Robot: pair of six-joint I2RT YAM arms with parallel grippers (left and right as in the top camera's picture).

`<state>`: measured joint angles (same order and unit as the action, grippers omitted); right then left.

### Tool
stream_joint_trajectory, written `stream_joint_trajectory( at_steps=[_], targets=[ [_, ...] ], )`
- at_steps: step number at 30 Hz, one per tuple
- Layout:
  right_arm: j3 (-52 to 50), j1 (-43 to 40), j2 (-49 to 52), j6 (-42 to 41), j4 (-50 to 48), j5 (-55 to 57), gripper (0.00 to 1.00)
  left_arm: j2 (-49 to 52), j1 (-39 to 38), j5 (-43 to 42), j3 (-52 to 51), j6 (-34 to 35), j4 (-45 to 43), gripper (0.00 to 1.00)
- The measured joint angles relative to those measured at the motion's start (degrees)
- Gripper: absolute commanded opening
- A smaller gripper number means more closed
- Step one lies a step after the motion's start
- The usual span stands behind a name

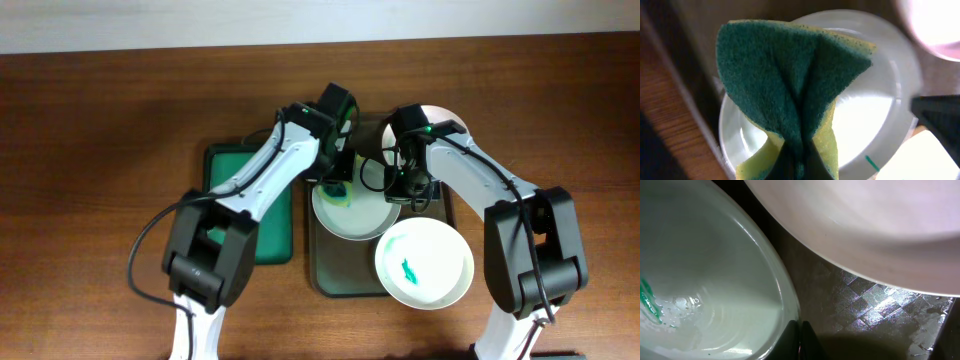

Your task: Clean dirty plates on tray and stack at the side

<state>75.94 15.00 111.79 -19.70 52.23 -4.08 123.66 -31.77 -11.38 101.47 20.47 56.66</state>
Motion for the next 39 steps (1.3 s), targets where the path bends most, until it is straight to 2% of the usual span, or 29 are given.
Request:
stream_joint_trajectory(
  at_steps=[10, 16, 20, 23, 26, 31, 39],
  targets=[
    [0.0, 0.0, 0.0, -0.1, 0.1, 0.2, 0.04, 7.5, -3.0, 0.7, 2.2, 0.4, -1.4, 0.0],
    [-0.2, -0.3, -0.1, 0.0, 0.5, 1.3, 0.04, 8.5, -3.2, -7.1, 3.5, -1.6, -0.5, 0.0],
    [-0.2, -0.3, -0.2, -0.1, 0.4, 1.3, 0.04, 7.2, -3.2, -10.1, 3.8, -2.5, 1.1, 0.0],
    [-0.2, -0.3, -0.2, 0.0, 0.4, 1.3, 0.04, 0.5, -3.4, -12.2, 3.7, -2.9, 1.4, 0.0],
    [-0.2, -0.3, -0.3, 0.0, 0.1, 1.0, 0.04, -5.2, -3.4, -8.0, 3.8, -3.0, 2.9, 0.0],
    [-0.2, -0.3, -0.3, 0.0, 0.0, 1.0, 0.04, -5.2, -3.8, 0.2, 1.1, -3.2, 2.2, 0.0],
    [-0.2, -0.3, -0.3, 0.0, 0.0, 1.0, 0.04, -5.1, -4.0, 4.8, -14.1, -1.9, -15.3, 0.0]
  ],
)
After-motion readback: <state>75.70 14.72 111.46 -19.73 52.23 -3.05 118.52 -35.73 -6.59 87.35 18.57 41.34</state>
